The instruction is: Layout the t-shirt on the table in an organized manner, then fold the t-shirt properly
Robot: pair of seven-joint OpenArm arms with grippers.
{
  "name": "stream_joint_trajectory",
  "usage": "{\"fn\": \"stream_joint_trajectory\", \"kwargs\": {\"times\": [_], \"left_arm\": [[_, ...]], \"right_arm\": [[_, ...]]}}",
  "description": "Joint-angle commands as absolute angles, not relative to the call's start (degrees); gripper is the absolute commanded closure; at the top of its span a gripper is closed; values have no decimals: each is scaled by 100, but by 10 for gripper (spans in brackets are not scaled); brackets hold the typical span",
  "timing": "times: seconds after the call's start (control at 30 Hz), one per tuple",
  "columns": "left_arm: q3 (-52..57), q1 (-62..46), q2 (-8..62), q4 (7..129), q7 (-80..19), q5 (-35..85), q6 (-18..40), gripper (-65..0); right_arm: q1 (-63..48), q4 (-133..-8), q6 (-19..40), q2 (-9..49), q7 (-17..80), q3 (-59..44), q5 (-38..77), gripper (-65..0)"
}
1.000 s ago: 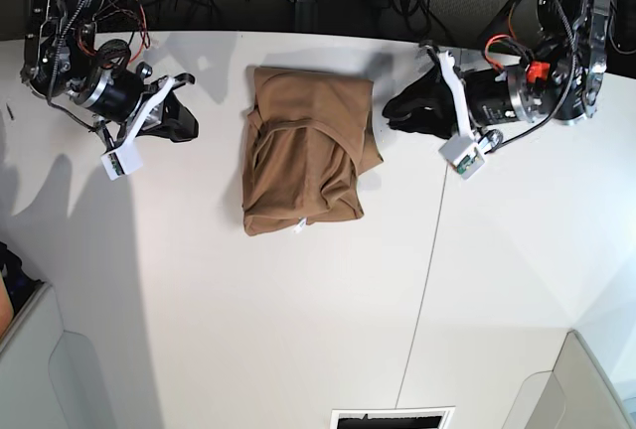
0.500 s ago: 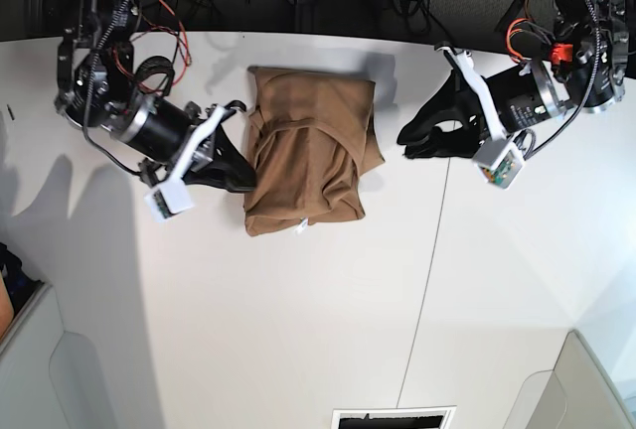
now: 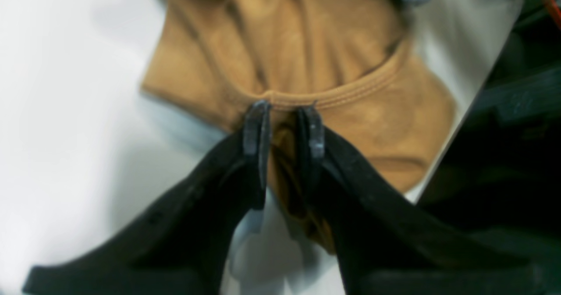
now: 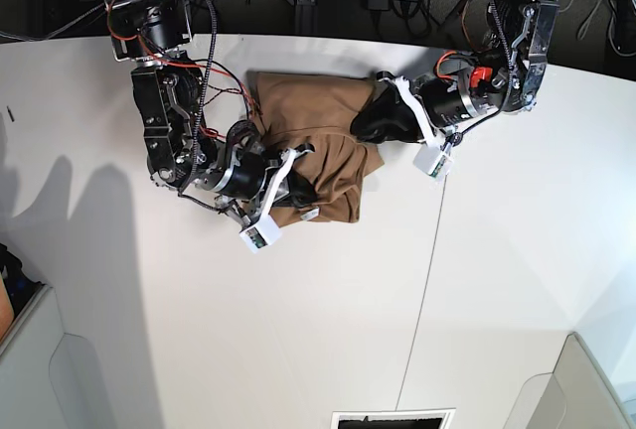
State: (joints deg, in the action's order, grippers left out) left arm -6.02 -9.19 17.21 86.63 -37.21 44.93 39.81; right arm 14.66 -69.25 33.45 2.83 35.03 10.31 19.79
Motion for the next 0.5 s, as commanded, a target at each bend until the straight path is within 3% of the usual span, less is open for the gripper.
{"fn": "stream_joint_trajectory", "kwargs": {"times": [0.0,0.17,0.47], "left_arm": [[-604,-843,1675,8715,-3682,4423,4000,-124],[-574,-598,1621,8967,-3900,4598,4000,-124],[224,-523,1817,10680,-5240,5806,4000,-124]], "right_arm": [[1494,-6884,3280,311,3642,1046,1798,0],[1472,-7312,3277,331,3616,1046,1916,0],[1431,-9059,3166,333,4204,1009,2196,0]]}}
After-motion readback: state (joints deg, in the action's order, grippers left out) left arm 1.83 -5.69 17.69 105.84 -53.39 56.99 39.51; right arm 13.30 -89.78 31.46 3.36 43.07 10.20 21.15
